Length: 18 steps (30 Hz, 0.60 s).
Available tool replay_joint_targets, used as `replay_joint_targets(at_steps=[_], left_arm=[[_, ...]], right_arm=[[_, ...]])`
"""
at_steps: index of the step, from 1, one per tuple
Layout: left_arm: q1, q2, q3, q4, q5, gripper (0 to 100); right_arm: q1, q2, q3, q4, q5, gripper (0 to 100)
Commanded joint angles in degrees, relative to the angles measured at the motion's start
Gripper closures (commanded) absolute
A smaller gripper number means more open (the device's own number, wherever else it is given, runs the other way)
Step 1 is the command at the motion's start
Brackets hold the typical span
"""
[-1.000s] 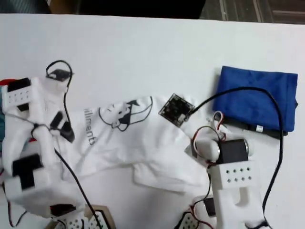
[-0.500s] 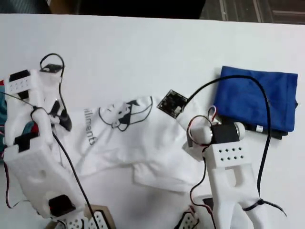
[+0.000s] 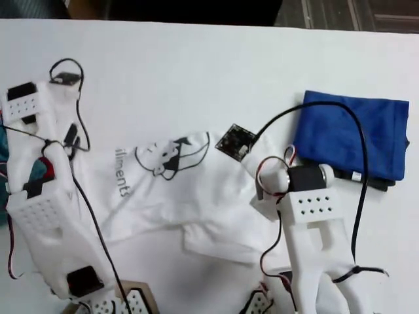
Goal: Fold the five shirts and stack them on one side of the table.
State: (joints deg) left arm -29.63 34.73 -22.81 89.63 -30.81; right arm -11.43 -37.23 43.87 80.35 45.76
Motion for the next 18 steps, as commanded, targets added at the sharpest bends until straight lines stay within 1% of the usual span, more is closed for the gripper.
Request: replay_joint_targets(at_steps=[1, 6, 10, 12, 16, 18], left_arm=[[-0.18, -0.44, -2.68, 0.88, 0.18, 97], [0.26, -0.35, -2.51, 1.23, 0.35, 97], [0.44, -0.35, -2.51, 4.40, 0.35, 96], [0.62, -0.35, -2.51, 5.01, 0.35, 91], [0.62, 0.53, -2.77, 4.48, 1.67, 78], [0.62, 2.37, -3.03, 4.31, 2.46, 77]], right_arm=[[-0.22, 0.75, -2.20, -0.84, -0.53, 77.1], [-0.22, 0.75, -2.20, -0.84, -0.53, 77.1], [-0.22, 0.75, -2.20, -0.84, -0.53, 77.1], [-0.22, 0.75, -2.20, -0.84, -0.53, 77.1], [-0.22, 0.75, -2.20, -0.84, -0.53, 77.1], [-0.22, 0.75, -2.20, -0.84, -0.53, 77.1]])
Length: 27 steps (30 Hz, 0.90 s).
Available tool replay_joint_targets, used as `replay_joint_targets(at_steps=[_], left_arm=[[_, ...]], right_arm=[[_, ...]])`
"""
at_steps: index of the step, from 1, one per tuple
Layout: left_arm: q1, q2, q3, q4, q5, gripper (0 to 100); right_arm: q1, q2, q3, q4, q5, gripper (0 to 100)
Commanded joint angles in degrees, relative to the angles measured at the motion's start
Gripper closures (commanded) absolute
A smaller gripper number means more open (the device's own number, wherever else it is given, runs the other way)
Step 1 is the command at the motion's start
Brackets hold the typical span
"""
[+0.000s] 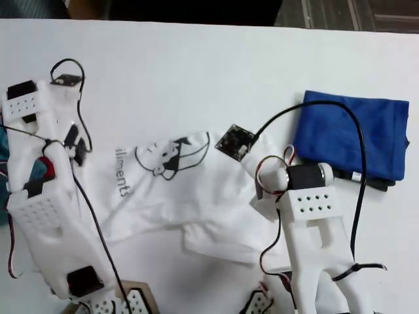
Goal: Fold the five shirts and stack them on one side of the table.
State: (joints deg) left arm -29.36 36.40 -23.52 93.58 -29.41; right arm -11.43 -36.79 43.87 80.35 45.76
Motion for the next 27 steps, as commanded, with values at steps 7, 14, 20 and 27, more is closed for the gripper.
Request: replay_joint_targets(at_steps=[7, 14, 20, 27], left_arm=[[0.26, 8.00, -2.42, -2.81, 1.32, 85], [0.44, 8.35, -4.97, -2.20, 1.32, 95], [1.58, 8.62, -13.05, 4.22, 1.23, 94], [3.60, 8.26, -18.42, 8.35, 1.41, 86]], right_arm=[[-0.22, 0.31, -2.20, -0.84, -0.53, 77.1], [-0.22, 0.31, -2.20, -0.84, -0.53, 77.1], [-0.22, 0.31, -2.20, -0.84, -0.53, 77.2], [-0.22, 0.31, -2.20, -0.84, -0.53, 77.2]])
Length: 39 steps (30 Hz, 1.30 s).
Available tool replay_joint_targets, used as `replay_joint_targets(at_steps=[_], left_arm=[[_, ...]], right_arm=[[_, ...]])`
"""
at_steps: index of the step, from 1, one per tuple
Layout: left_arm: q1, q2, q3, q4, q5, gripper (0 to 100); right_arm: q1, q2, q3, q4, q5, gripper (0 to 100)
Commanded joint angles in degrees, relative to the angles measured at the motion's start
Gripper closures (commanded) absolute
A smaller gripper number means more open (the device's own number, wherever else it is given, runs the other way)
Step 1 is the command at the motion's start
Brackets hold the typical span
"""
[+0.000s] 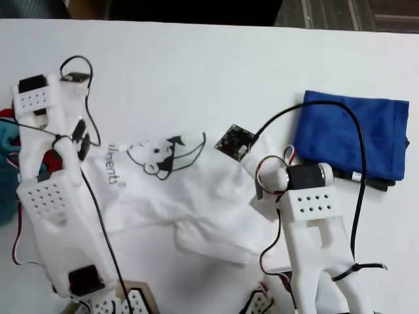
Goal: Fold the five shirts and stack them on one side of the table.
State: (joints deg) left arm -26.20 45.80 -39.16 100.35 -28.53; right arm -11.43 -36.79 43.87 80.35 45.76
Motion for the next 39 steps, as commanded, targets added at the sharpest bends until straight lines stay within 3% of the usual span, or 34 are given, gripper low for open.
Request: replay_joint_targets(at_steps=[1, 11, 16, 39], left_arm=[[0.26, -0.79, -2.77, 1.58, 0.53, 85], [0.26, -0.53, -2.24, 0.62, 0.18, 85], [0.44, -0.70, -2.33, -0.09, 0.35, 98], [1.23, -1.32, -16.75, 1.67, 0.00, 97]], right_arm=[[-0.22, 0.31, -2.20, -0.84, -0.53, 77.2], [-0.22, 0.31, -2.20, -0.84, -0.53, 77.2], [-0.22, 0.31, -2.20, -0.84, -0.53, 77.2], [-0.13, 0.22, -2.20, -0.75, -0.53, 77.2]])
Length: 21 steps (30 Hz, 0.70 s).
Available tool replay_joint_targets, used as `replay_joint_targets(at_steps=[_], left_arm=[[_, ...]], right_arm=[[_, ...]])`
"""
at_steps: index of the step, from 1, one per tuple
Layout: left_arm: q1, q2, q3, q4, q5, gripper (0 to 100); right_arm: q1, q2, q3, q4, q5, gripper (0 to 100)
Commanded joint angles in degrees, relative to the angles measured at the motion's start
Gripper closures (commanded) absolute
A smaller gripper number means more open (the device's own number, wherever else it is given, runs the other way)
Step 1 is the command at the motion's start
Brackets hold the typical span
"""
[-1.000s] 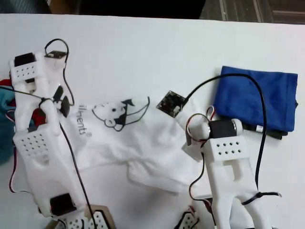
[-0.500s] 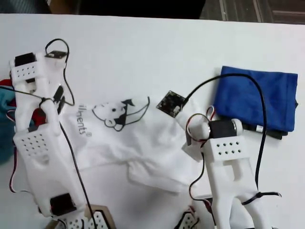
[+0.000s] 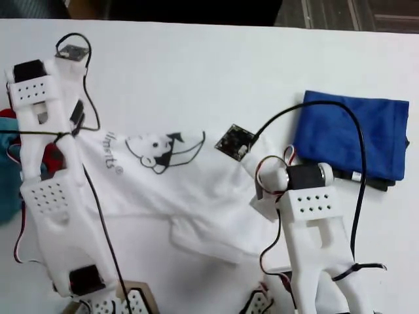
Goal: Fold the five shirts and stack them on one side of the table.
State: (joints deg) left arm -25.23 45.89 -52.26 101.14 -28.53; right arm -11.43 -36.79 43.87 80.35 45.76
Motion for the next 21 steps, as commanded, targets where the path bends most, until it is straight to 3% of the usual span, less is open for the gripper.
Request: replay_joint_targets(at_steps=[1, 9, 18, 21], left_arm=[[0.26, -1.49, -4.35, 0.97, -0.70, 97], [1.05, -4.92, -4.97, -0.53, -3.16, 97], [0.79, 5.71, -5.49, -2.73, -3.16, 97], [0.18, 5.45, -5.58, -2.64, -2.81, 97]], right_arm=[[-0.22, 0.22, -2.20, -0.75, -0.53, 77.2], [-0.22, 0.31, -2.20, -0.75, -0.53, 77.2], [-0.22, 0.40, -2.11, -4.00, -0.70, 77.2], [0.13, 0.48, -2.11, -11.65, -7.74, 77.2]])
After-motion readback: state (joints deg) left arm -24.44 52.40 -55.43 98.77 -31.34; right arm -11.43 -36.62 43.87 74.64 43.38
